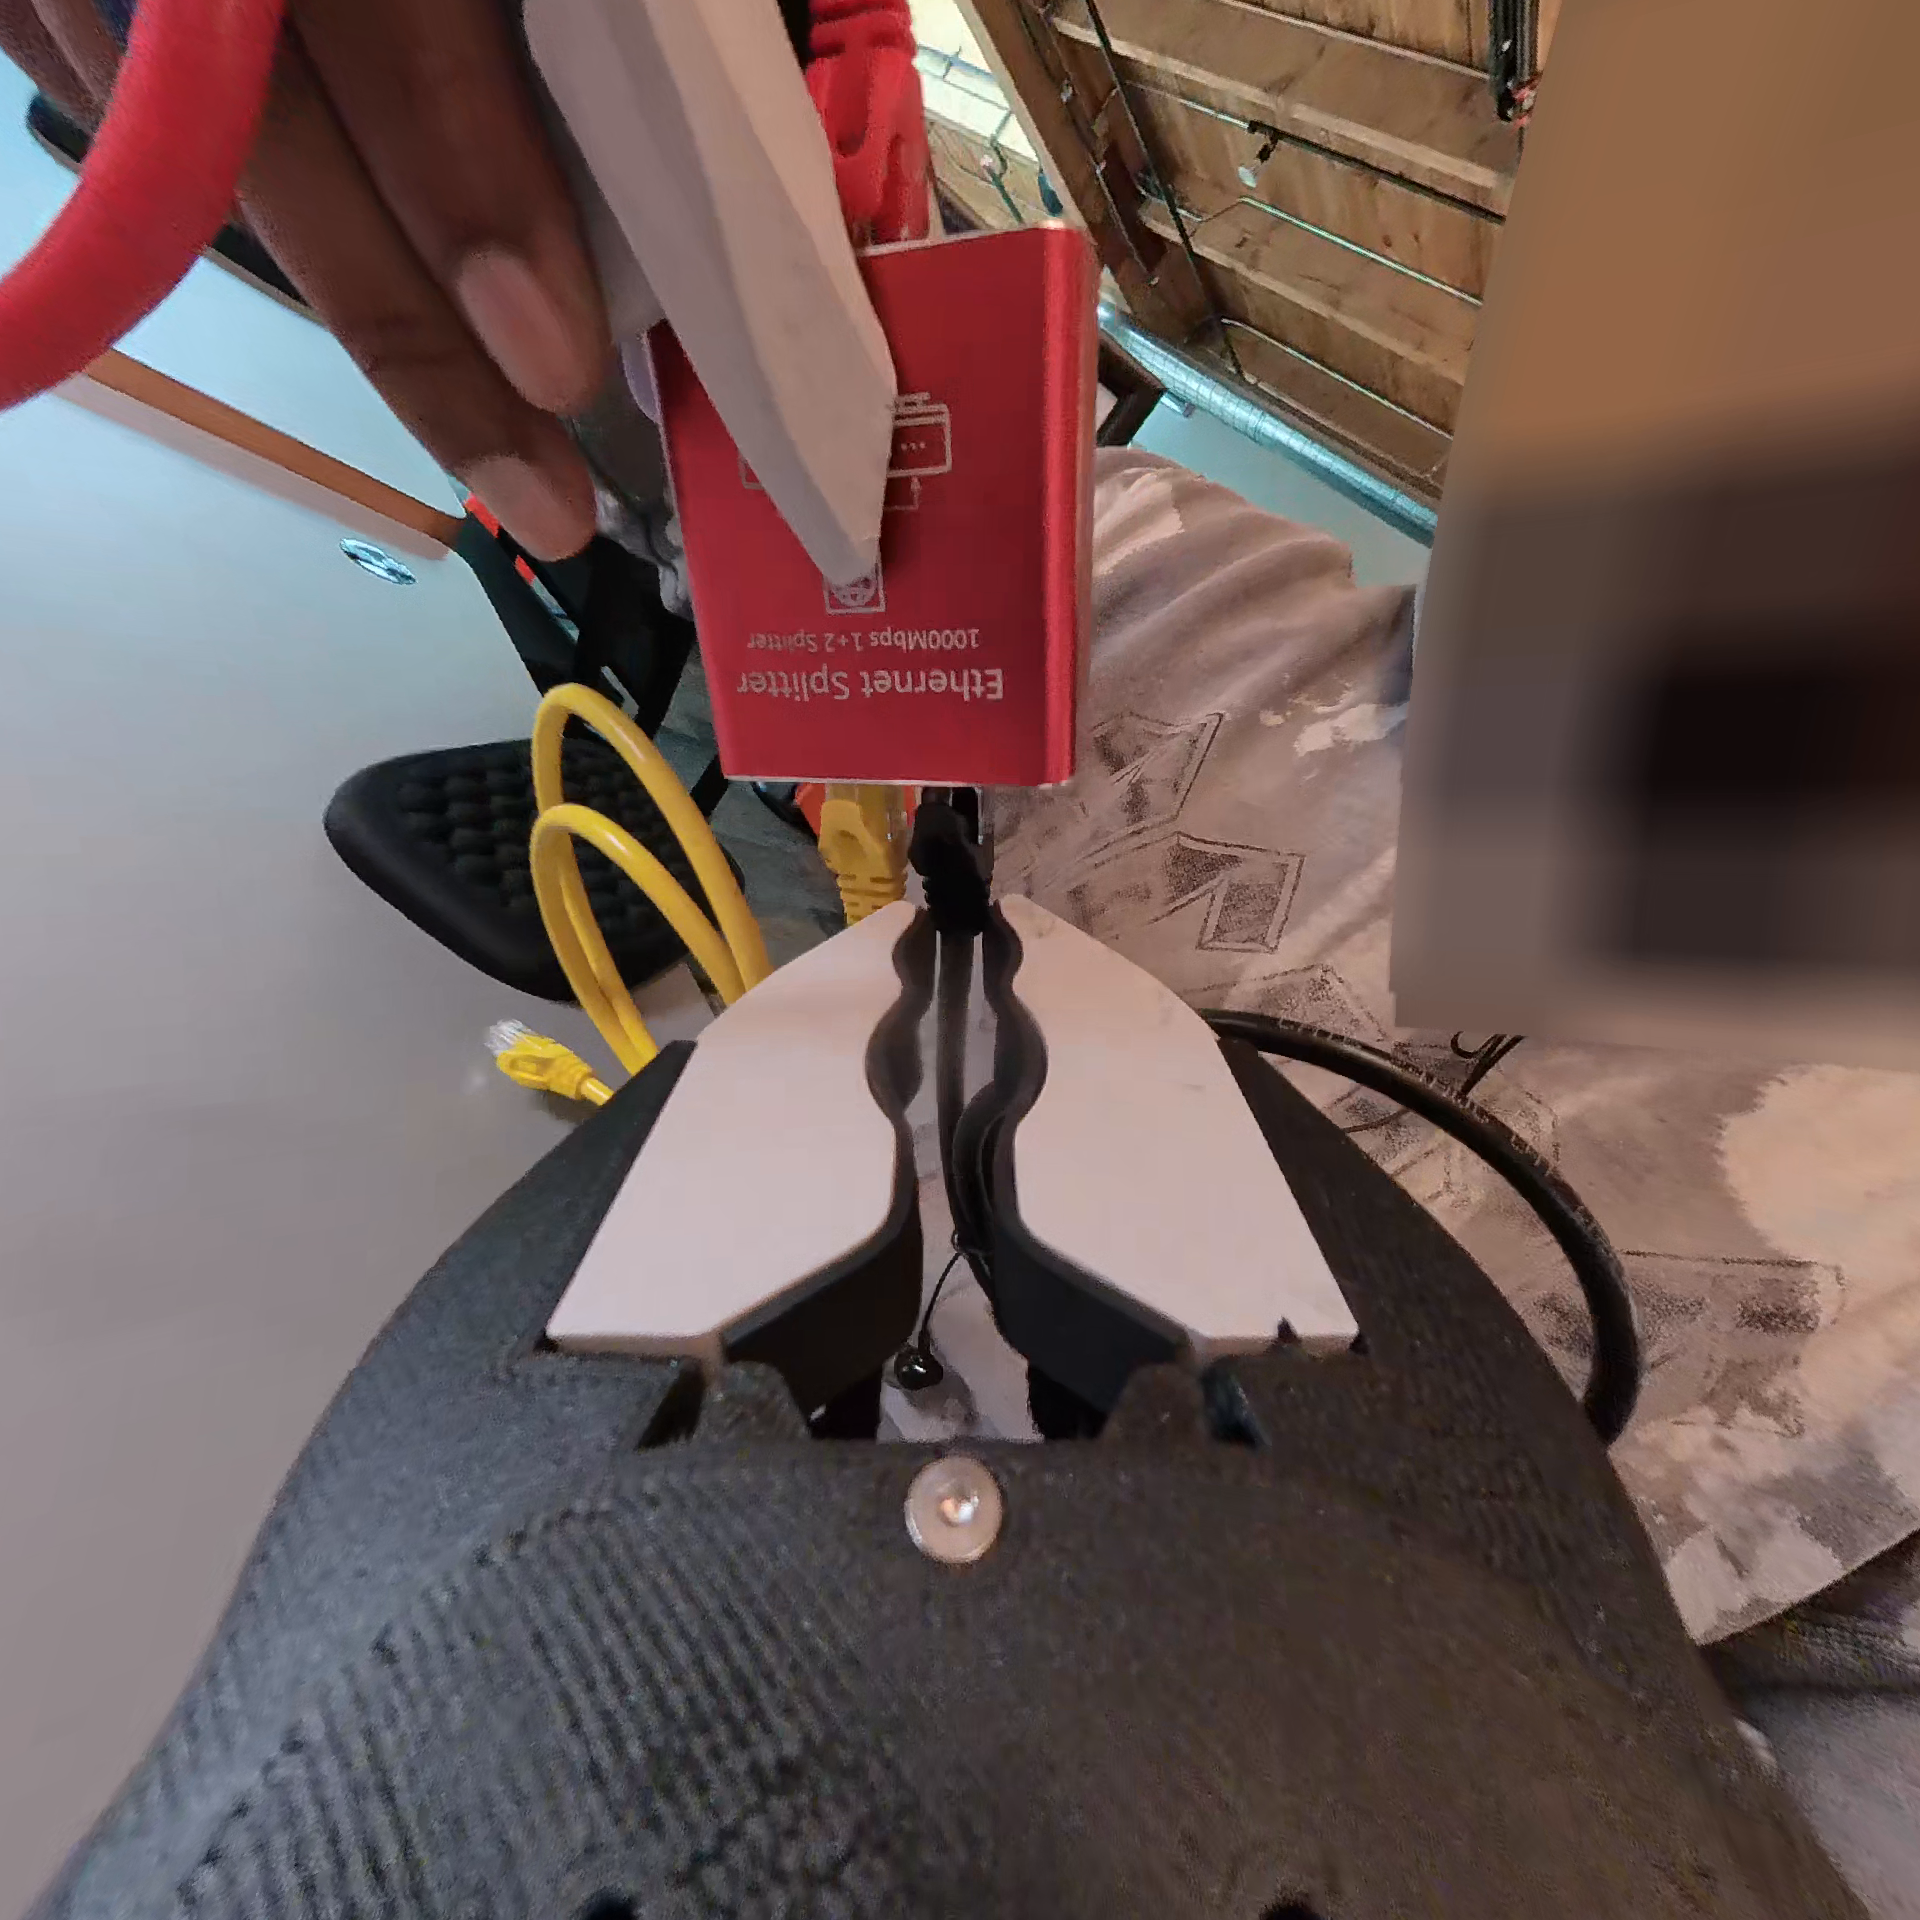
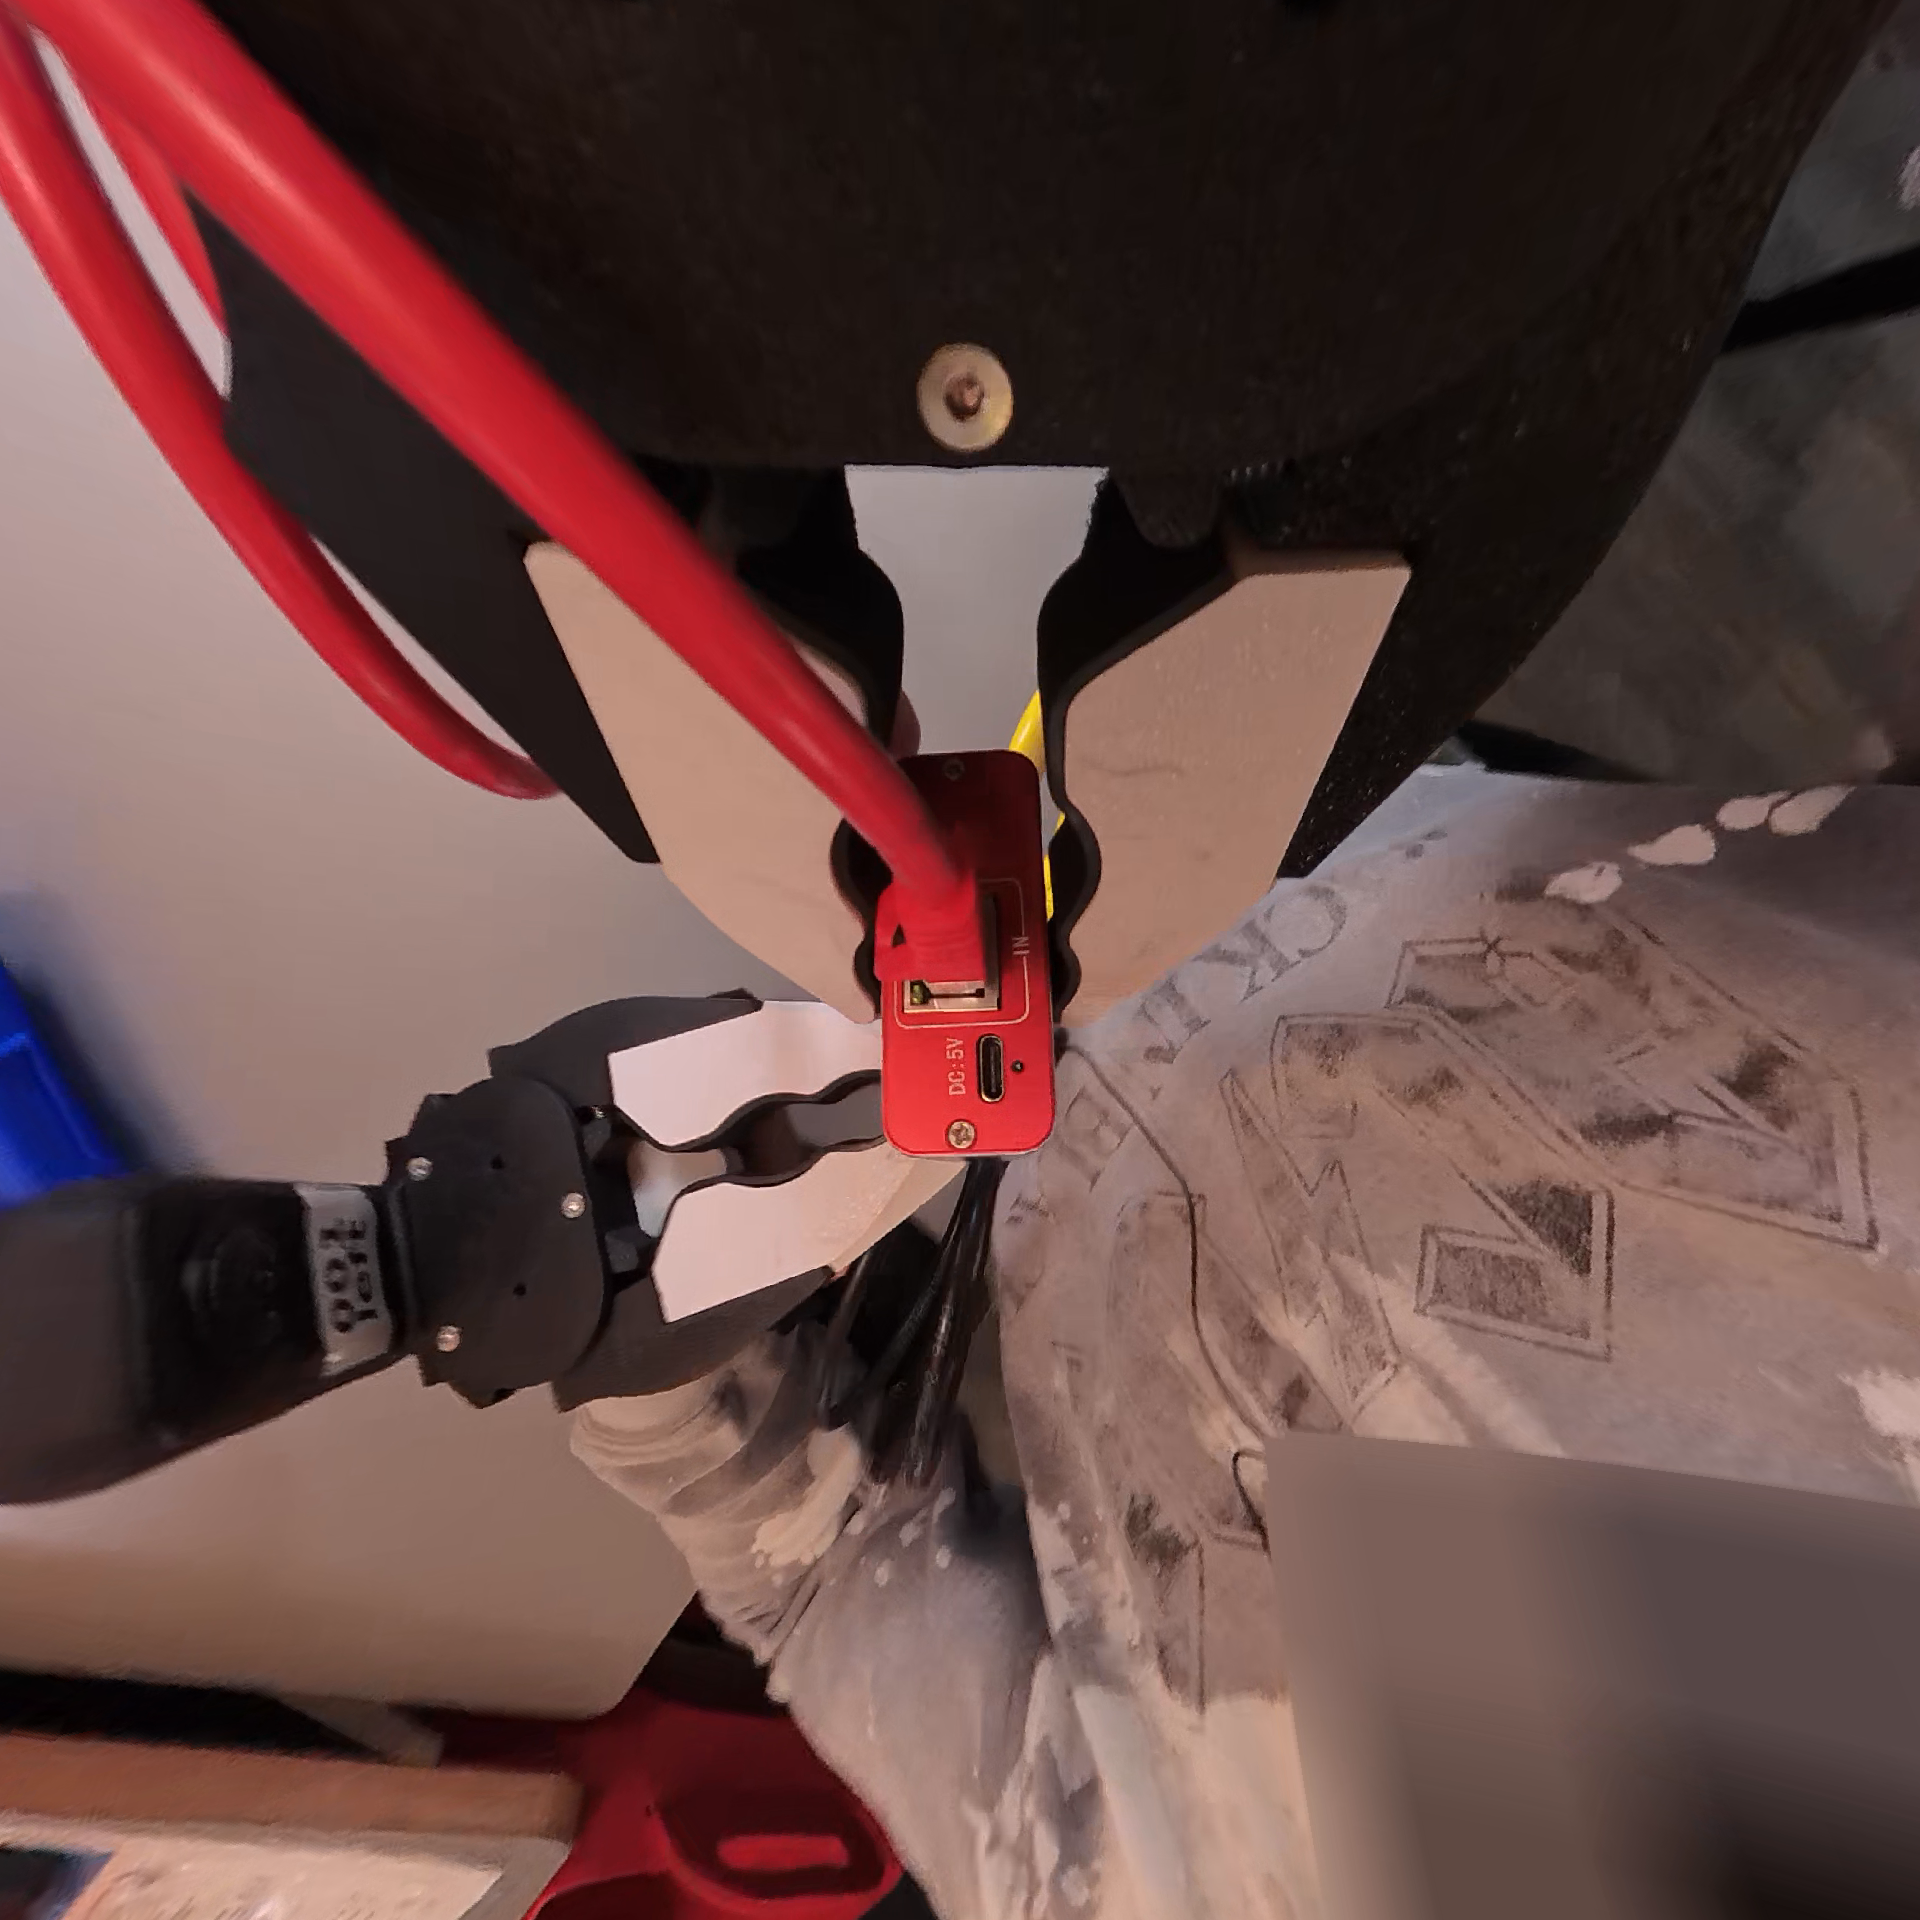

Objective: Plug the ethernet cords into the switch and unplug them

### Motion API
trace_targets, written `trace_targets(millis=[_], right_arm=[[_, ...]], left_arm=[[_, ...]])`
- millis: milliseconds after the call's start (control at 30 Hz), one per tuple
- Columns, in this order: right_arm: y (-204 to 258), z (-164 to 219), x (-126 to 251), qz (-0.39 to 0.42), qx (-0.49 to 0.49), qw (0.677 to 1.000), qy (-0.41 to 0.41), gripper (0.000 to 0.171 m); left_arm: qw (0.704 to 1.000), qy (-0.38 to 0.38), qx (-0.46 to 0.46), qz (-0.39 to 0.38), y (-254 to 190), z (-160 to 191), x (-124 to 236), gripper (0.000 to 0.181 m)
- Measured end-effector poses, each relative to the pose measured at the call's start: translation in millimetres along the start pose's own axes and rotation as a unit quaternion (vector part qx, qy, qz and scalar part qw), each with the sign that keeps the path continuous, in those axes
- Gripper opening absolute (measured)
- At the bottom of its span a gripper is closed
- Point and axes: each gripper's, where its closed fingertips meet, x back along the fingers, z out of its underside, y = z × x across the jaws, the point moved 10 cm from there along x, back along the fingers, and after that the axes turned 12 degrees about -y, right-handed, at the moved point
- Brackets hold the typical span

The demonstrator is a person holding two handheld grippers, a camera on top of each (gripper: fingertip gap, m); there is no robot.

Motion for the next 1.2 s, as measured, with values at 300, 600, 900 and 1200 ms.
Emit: trace_targets(millis=[300,600,900,1200], right_arm=[[-1.4,17.3,34.3,0.165,0.056,0.979,-0.106,0.027],[3.0,26.1,49.4,0.292,0.056,0.944,-0.141,0.027],[-13.0,7.0,46.4,0.424,0.075,0.902,0.013,0.027],[-31.0,-12.5,29.8,0.5,0.139,0.844,0.137,0.027]], left_arm=[[0.958,-0.192,-0.139,-0.163,-10.8,-41.0,66.0,0.015],[0.684,-0.181,-0.437,-0.555,-81.2,-79.0,146.4,0.022],[0.717,-0.105,-0.439,-0.531,-88.9,-93.6,110.1,0.045],[0.716,0.09,-0.502,-0.476,-30.0,-117.1,18.7,0.053]])
